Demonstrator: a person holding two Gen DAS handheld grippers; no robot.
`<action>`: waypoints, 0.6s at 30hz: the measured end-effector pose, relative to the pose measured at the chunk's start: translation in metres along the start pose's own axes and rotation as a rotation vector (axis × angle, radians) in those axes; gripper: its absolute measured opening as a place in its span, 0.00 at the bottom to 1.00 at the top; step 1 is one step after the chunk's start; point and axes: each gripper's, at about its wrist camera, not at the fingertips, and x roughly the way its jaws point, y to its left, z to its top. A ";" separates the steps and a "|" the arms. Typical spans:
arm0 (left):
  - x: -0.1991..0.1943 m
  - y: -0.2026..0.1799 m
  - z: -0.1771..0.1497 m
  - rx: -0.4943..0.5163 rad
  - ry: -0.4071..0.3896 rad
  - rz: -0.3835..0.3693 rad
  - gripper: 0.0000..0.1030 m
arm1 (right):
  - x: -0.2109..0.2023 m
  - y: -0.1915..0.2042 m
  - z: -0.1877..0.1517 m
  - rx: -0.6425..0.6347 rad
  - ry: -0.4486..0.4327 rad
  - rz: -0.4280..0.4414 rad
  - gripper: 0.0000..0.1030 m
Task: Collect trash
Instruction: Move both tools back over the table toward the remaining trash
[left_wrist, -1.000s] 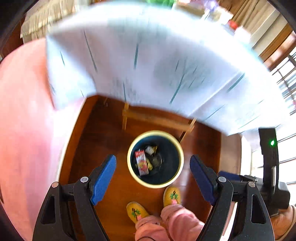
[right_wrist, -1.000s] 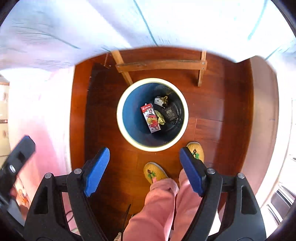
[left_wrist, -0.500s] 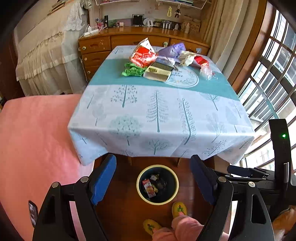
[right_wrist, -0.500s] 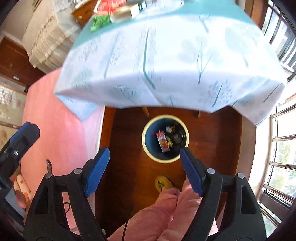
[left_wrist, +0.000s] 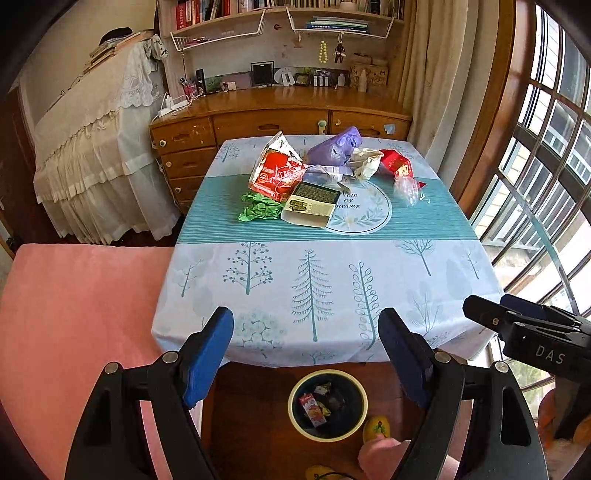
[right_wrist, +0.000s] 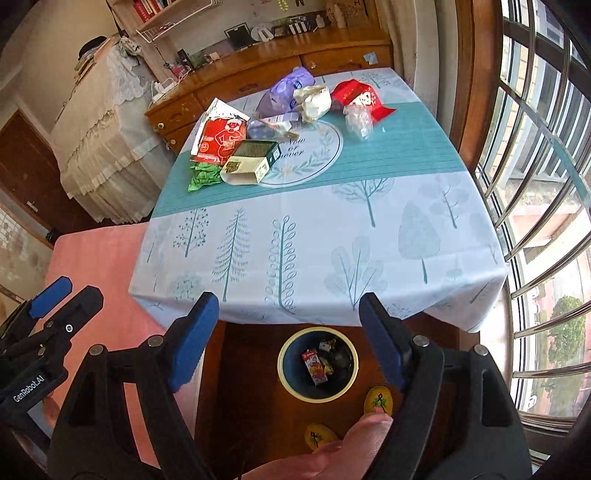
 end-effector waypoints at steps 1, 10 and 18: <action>0.005 -0.002 0.004 0.003 0.003 -0.001 0.78 | -0.001 -0.003 0.005 -0.005 -0.006 -0.005 0.74; 0.081 -0.021 0.051 0.013 0.056 0.009 0.78 | 0.044 -0.027 0.055 -0.024 -0.013 -0.024 0.74; 0.176 -0.044 0.132 -0.053 0.132 0.004 0.78 | 0.121 -0.064 0.141 -0.037 0.025 0.001 0.70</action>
